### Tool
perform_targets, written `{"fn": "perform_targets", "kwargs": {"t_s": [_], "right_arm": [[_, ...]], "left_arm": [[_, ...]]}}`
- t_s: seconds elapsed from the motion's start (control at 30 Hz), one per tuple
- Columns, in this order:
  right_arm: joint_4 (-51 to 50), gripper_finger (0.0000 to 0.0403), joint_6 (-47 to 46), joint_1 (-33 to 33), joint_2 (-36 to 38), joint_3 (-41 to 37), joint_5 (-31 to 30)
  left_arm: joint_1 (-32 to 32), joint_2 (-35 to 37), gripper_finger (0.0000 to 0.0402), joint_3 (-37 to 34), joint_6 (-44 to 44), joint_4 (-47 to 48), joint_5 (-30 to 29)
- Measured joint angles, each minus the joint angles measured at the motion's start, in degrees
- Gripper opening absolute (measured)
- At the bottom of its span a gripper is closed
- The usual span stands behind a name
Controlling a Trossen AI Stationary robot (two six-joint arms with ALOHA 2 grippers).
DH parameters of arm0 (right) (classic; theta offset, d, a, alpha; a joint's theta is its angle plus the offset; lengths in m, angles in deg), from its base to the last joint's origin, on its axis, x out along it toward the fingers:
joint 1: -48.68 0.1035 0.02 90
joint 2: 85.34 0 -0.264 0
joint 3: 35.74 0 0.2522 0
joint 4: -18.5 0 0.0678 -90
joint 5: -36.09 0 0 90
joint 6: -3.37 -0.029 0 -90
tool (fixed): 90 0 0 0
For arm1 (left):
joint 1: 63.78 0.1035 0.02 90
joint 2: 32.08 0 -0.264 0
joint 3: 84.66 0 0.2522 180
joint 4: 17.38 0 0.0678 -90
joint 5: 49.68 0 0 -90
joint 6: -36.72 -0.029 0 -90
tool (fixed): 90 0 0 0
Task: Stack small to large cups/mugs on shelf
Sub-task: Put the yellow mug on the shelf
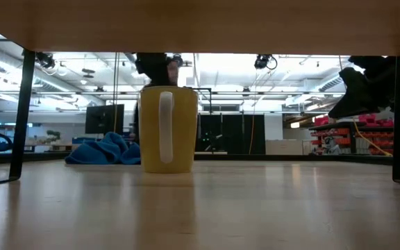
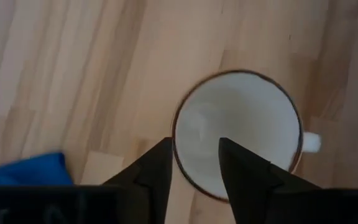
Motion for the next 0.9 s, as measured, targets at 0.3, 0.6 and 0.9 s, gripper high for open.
{"fn": "perform_targets", "kwargs": {"t_s": [0.3,0.6,0.9], "right_arm": [[-0.2,0.0055,0.0,0.0,0.0,0.0,0.0],[-0.2,0.0055,1.0,0.0,0.0,0.0,0.2],[-0.6,0.0055,1.0,0.0,0.0,0.0,0.2]], "left_arm": [[2.0,0.0,0.0150,0.0,-4.2,-0.3,-4.0],[2.2,-4.6,0.0138,0.1,-5.7,0.3,-1.6],[2.6,-6.5,0.0134,0.0,-6.6,0.6,-1.8]]}}
